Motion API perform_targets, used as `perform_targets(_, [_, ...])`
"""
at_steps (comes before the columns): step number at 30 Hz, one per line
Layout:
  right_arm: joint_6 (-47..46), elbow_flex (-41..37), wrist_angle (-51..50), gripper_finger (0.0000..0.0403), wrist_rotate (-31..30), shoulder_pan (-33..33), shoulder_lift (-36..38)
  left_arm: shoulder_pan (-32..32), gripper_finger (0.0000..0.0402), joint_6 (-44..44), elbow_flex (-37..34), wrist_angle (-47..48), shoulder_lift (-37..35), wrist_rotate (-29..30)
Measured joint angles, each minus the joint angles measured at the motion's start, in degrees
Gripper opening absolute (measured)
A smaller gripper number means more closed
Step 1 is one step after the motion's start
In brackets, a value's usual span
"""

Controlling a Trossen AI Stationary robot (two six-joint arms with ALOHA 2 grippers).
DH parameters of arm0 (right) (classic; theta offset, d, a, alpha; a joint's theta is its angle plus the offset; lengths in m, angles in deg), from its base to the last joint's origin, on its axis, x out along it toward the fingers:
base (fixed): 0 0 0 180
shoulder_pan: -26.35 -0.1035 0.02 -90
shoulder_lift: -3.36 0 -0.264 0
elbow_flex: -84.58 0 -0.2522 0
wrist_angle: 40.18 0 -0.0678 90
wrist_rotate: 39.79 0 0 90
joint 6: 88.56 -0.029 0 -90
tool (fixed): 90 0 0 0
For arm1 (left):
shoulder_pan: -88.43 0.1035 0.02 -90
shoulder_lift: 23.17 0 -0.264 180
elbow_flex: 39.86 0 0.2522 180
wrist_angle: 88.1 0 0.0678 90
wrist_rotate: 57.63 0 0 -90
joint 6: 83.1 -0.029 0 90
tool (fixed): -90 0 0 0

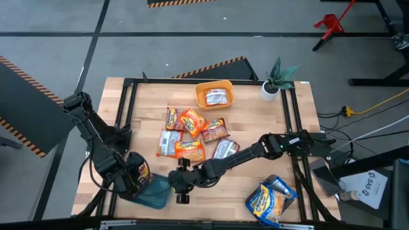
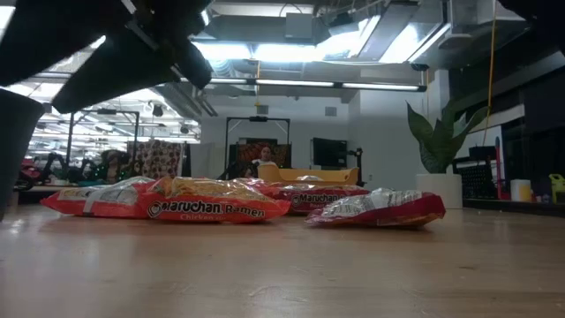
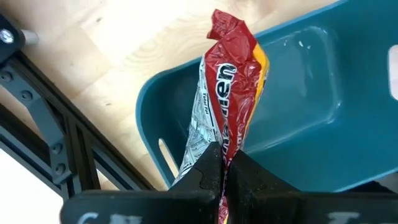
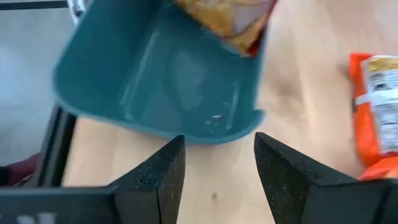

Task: Sort Maruchan noodles
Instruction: Put the red noodles into the blue bin

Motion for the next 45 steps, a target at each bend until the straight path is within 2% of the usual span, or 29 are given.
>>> perform_targets(3, [0.45,0.0,-0.12,0.0176,0.37,-1.47,0.0,0.0,0.0,-1.79,0.0,0.93,0.0,0.77])
perform_targets(8, [10.16,0.17,3.87,0.0176,-5.78,-2.94,0.64,0.0,0.0,-10.18,0.0,1.22,0.0,1.51])
perform_targets(12, [14.26,1.16,7.88,0.0176,-11.75,-2.63,0.84,0.37,0.0,-10.97,0.0,1.19,0.0,1.85])
perform_targets(13, [14.67,1.18,8.94,0.0176,-11.49,-2.26,0.5,0.37,0.0,-10.99,0.0,1.19,0.0,1.88])
perform_targets(18, [19.58,1.05,7.75,0.0176,-0.08,-0.11,-0.77,0.37,0.0,-13.88,0.0,0.97,0.0,1.79])
perform_targets(26, [21.13,1.05,4.17,0.0176,4.0,0.68,-1.76,0.37,0.0,-16.39,0.0,0.95,0.0,1.88])
perform_targets(31, [20.1,1.06,4.57,0.0176,2.69,-0.94,-2.01,0.37,0.0,-13.54,0.0,0.92,0.0,1.88])
perform_targets(37, [13.87,1.07,4.27,0.0176,2.83,-1.3,-2.03,0.37,0.0,-2.4,0.0,0.43,0.0,-1.49])
perform_targets(45, [13.37,0.96,8.69,0.0176,1.56,-1.26,-2.25,0.63,0.0001,-2.62,0.0,-1.67,0.0,-2.23])
